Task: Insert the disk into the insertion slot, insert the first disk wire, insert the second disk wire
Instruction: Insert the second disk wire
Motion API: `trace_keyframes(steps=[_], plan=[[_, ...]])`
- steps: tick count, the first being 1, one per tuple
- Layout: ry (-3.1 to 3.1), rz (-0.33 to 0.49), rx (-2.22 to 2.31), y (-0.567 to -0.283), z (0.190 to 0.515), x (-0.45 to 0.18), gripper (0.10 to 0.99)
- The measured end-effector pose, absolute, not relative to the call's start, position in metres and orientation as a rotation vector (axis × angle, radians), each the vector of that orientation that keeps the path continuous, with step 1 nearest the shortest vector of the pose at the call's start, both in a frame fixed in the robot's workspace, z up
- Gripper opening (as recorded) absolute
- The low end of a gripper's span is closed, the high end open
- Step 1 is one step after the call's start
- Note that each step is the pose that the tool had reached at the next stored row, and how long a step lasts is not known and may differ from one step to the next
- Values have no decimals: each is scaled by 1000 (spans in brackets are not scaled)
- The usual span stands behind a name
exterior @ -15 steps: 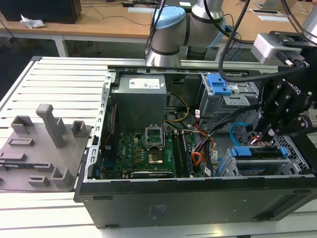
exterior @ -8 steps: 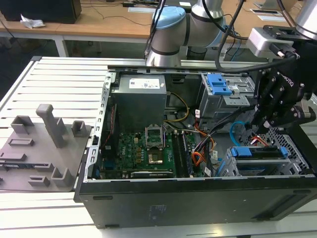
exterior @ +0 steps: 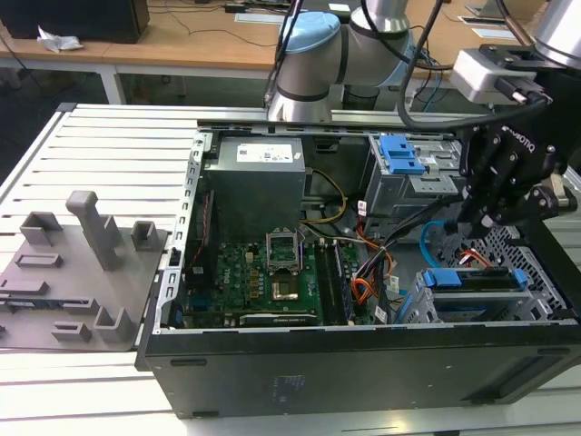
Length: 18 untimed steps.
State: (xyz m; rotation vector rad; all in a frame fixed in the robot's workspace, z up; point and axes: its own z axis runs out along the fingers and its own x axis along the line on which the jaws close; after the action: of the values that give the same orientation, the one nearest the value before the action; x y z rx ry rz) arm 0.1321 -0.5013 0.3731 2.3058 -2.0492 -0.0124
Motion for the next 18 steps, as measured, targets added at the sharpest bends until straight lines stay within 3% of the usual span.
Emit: trace_keyframes(steps=[6, 18], plan=[[-1957, -7, 2382, -485, 373, 132, 302], [-1905, 25, 2394, -484, 372, 121, 302]])
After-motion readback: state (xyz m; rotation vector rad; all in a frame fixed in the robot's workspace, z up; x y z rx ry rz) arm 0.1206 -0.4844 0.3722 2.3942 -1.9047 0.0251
